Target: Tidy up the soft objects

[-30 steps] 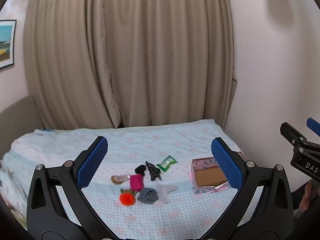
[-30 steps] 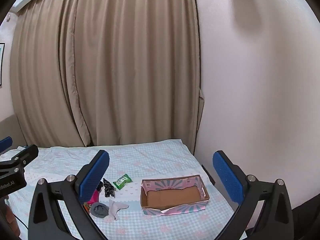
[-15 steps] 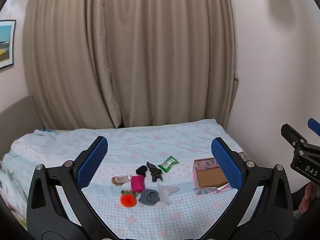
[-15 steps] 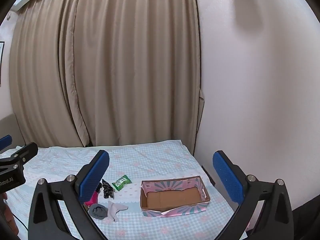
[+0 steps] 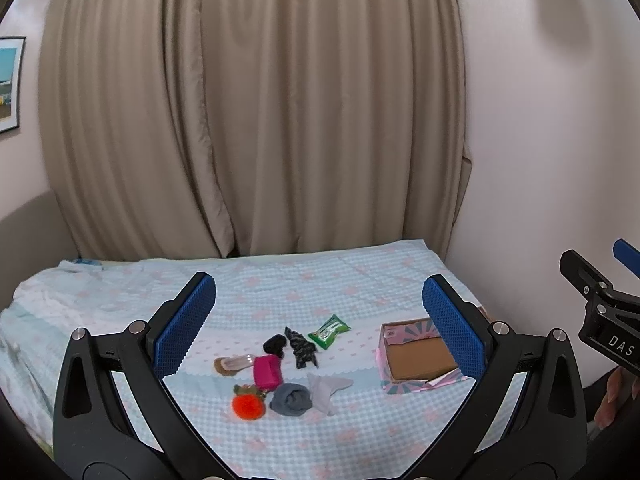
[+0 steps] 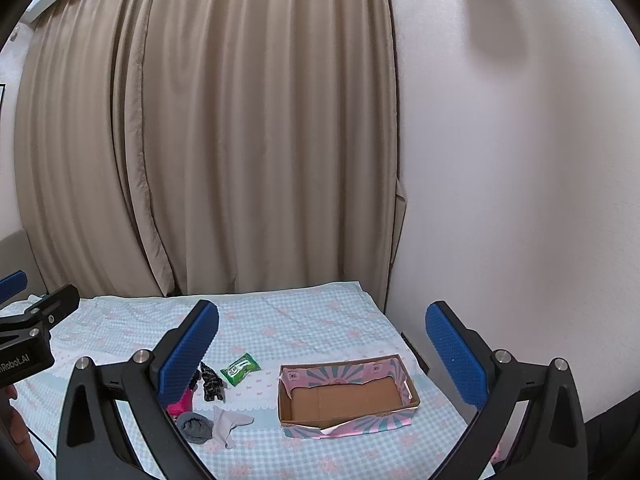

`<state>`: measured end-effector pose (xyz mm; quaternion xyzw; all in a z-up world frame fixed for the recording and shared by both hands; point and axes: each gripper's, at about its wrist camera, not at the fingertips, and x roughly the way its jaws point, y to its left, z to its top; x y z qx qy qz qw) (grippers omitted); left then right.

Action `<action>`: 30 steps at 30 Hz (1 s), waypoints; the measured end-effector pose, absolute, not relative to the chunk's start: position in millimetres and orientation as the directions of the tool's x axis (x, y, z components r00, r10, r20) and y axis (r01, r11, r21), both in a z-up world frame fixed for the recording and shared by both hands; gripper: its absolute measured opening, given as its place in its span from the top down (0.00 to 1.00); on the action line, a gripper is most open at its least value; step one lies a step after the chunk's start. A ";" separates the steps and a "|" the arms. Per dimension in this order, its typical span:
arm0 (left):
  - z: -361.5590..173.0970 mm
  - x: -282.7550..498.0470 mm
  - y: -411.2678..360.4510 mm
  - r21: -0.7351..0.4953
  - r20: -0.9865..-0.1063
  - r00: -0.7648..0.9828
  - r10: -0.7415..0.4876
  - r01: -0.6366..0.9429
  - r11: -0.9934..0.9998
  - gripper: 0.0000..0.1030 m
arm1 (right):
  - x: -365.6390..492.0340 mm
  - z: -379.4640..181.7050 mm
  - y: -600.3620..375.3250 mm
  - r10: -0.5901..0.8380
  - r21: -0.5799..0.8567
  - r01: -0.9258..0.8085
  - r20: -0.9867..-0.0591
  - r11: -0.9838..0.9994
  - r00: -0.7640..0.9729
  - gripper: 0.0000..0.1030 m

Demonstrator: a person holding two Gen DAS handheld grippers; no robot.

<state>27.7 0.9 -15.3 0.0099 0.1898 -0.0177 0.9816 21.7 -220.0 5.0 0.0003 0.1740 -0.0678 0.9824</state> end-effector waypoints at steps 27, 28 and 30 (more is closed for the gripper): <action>-8.3 33.6 -1.3 0.010 -0.372 0.928 -0.034 0.041 0.999 0.00 | 25.0 4.9 -220.1 -0.140 -0.028 0.139 -0.332 0.990 0.933 0.00; -7.9 33.8 -1.1 0.010 -0.372 0.928 -0.035 0.041 0.999 0.00 | 24.8 5.0 -220.0 -0.141 -0.028 0.139 -0.332 0.990 0.933 0.00; -7.6 34.0 -1.0 0.010 -0.372 0.927 -0.035 0.042 0.999 0.00 | 25.6 4.1 -220.8 -0.140 -0.026 0.139 -0.334 0.990 0.932 0.00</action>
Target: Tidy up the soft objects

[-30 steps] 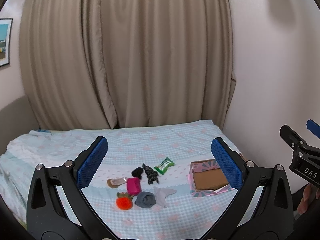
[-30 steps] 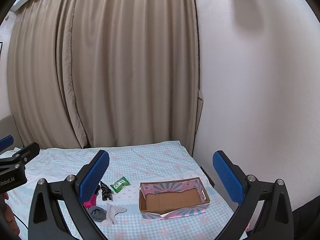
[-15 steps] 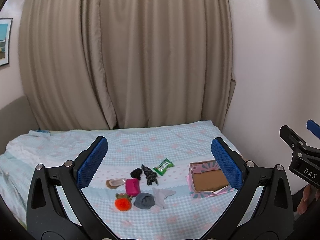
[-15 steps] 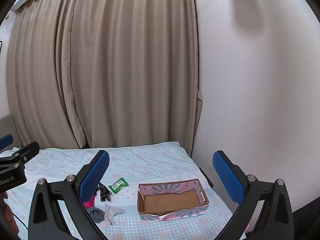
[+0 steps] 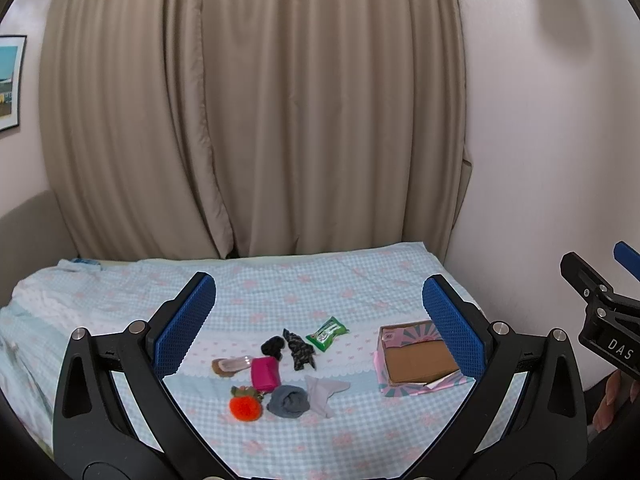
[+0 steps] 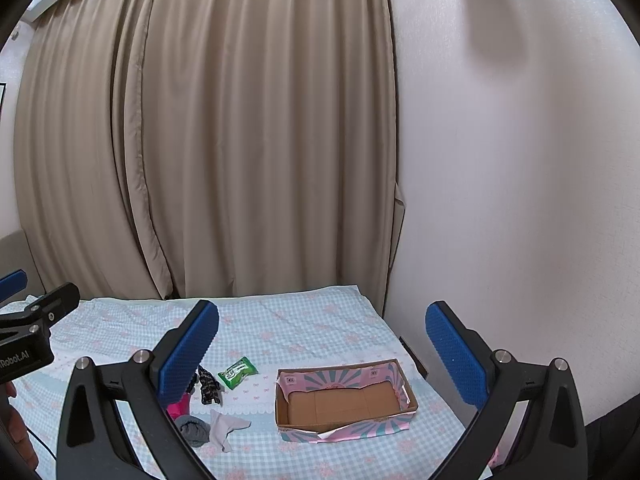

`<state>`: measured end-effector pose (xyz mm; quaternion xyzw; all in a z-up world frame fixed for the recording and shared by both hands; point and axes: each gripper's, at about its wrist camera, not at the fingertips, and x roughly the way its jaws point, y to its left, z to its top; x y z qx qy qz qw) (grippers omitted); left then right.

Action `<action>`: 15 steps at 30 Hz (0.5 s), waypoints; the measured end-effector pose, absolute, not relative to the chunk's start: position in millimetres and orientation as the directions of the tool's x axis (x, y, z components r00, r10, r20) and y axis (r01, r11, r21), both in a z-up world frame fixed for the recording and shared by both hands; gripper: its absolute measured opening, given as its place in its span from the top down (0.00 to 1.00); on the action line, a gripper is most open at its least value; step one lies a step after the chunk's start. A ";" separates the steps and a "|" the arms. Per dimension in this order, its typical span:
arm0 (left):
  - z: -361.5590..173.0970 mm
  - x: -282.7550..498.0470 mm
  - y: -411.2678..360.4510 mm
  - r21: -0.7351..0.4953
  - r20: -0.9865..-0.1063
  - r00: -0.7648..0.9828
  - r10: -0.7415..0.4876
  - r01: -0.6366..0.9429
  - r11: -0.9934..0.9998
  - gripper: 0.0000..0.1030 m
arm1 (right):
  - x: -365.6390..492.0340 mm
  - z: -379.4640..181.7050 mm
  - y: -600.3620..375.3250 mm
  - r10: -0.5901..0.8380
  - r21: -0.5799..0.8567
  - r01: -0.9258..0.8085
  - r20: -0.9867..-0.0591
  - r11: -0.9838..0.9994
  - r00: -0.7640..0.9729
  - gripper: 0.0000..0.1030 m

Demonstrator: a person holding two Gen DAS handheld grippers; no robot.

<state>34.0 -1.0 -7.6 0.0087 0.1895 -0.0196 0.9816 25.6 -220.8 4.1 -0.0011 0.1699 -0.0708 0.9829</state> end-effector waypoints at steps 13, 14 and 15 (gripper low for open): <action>-7.8 33.0 -0.8 0.014 -0.372 0.928 -0.031 0.039 0.999 0.00 | 26.2 2.2 -221.0 -0.141 -0.025 0.141 -0.328 0.990 0.934 0.00; -7.8 33.0 -0.8 0.014 -0.372 0.928 -0.031 0.039 0.999 0.00 | 27.0 2.2 -221.0 -0.141 -0.026 0.141 -0.328 0.990 0.934 0.00; -7.8 32.9 -0.6 0.014 -0.372 0.928 -0.032 0.040 0.999 0.00 | 28.5 1.8 -221.0 -0.140 -0.026 0.139 -0.329 0.990 0.934 0.00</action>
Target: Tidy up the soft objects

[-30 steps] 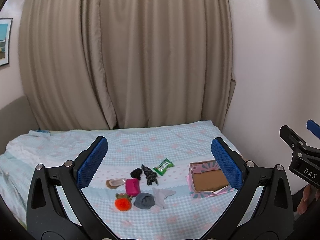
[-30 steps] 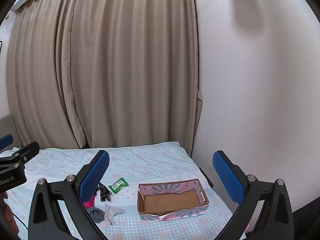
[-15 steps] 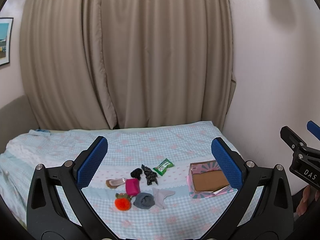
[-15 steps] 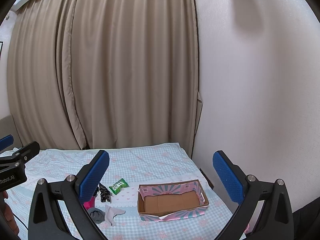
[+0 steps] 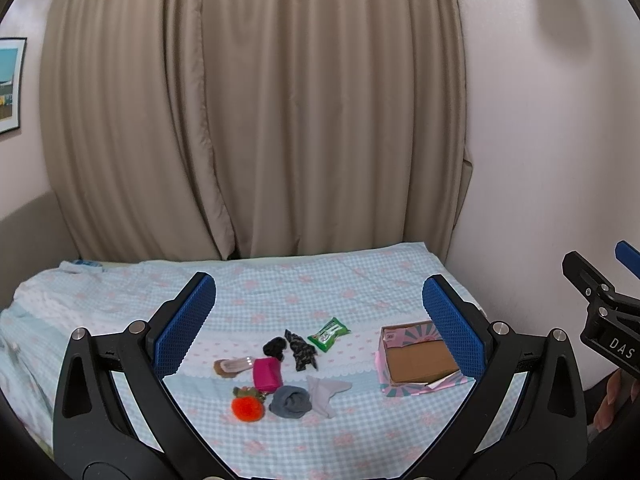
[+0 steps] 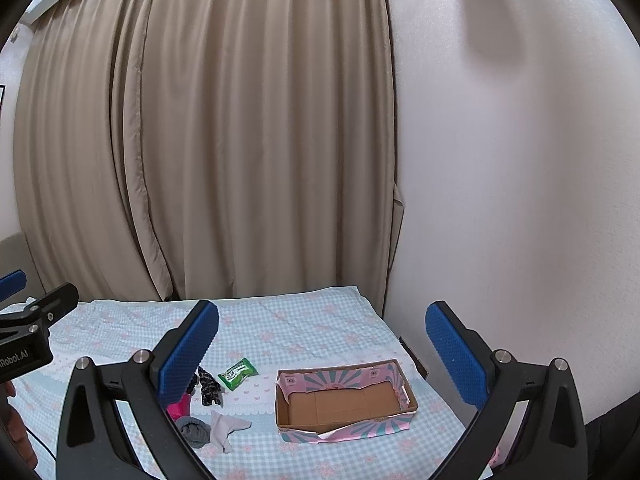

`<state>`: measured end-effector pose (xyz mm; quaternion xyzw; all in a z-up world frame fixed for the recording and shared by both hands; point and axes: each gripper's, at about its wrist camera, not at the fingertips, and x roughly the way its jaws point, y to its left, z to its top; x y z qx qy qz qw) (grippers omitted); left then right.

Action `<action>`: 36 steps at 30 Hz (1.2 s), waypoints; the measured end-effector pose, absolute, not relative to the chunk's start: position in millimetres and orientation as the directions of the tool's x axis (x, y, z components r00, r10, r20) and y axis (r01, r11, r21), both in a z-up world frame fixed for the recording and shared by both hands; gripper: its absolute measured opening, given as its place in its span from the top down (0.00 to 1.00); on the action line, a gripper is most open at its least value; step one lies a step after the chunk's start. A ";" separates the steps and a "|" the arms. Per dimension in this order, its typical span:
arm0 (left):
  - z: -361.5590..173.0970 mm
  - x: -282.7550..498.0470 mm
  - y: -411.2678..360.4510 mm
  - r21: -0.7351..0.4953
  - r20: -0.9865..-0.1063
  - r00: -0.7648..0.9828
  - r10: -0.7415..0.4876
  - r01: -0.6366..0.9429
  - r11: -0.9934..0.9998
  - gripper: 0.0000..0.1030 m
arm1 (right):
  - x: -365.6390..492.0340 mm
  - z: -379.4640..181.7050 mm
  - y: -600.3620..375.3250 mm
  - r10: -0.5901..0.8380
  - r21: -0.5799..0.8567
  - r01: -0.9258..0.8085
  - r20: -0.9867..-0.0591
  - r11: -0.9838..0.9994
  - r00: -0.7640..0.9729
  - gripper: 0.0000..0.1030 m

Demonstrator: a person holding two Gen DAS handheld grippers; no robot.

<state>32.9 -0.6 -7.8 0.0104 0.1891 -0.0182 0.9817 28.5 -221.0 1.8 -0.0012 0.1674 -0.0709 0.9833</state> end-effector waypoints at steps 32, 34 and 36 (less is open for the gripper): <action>-21.1 33.0 12.9 -0.024 -0.421 0.904 0.077 -0.096 0.995 0.00 | 55.3 -9.6 -222.7 -0.034 -0.025 0.027 -0.346 0.999 0.938 0.00; -31.3 32.7 27.2 -0.023 -0.443 0.892 0.092 -0.114 0.993 0.00 | 58.8 -15.0 -217.9 -0.018 -0.023 0.011 -0.343 1.000 0.939 0.00; -43.6 32.8 44.7 -0.027 -0.466 0.879 0.097 -0.124 0.992 0.00 | 64.6 -26.9 -203.4 0.003 -0.015 -0.009 -0.356 1.000 0.934 0.00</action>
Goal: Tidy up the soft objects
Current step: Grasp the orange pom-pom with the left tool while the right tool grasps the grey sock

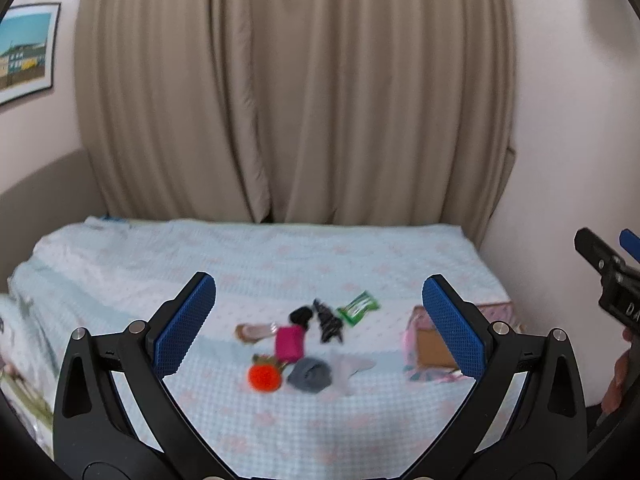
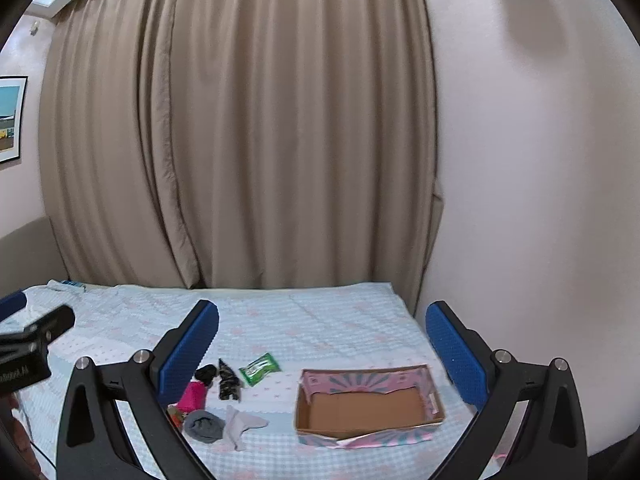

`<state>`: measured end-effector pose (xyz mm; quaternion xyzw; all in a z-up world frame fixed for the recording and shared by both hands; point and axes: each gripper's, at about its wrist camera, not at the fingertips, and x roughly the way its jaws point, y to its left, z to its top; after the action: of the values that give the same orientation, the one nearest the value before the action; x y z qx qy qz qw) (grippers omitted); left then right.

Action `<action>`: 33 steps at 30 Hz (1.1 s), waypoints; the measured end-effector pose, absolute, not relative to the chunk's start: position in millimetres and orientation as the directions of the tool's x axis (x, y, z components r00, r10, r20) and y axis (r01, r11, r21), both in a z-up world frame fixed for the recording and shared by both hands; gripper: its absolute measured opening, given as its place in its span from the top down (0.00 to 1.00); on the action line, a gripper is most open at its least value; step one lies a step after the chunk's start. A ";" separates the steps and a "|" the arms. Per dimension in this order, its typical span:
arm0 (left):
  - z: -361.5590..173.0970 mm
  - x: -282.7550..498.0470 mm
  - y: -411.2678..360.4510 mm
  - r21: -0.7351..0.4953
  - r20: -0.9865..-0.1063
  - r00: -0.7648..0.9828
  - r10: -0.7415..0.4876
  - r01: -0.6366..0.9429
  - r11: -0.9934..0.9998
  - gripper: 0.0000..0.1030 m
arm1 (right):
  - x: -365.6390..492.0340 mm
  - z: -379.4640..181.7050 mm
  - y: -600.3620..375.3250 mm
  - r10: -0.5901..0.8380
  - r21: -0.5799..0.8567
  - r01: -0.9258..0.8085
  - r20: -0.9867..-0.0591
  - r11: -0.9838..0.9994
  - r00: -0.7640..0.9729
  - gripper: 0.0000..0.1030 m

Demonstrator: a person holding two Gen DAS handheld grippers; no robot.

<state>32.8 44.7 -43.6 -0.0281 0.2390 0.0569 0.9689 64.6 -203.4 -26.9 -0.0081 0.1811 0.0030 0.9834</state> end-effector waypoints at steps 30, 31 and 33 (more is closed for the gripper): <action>-371.1 166.9 199.3 -0.002 -0.741 0.654 -0.153 0.225 0.974 0.02 | 167.4 -310.5 0.1 0.021 0.194 0.199 -0.764 0.961 0.645 0.00; -383.4 171.4 198.0 -0.002 -0.747 0.647 -0.155 0.231 0.973 0.03 | 172.0 -324.3 1.8 0.027 0.205 0.211 -0.775 0.956 0.632 0.00; -405.4 180.2 196.1 -0.004 -0.757 0.635 -0.156 0.234 0.972 0.03 | 179.8 -347.6 4.7 0.040 0.219 0.225 -0.795 0.949 0.606 0.00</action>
<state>180.2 196.1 -405.4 0.0473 0.4135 -0.1080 0.9028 179.8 4.7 -347.6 0.1501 0.4408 -0.0525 0.8834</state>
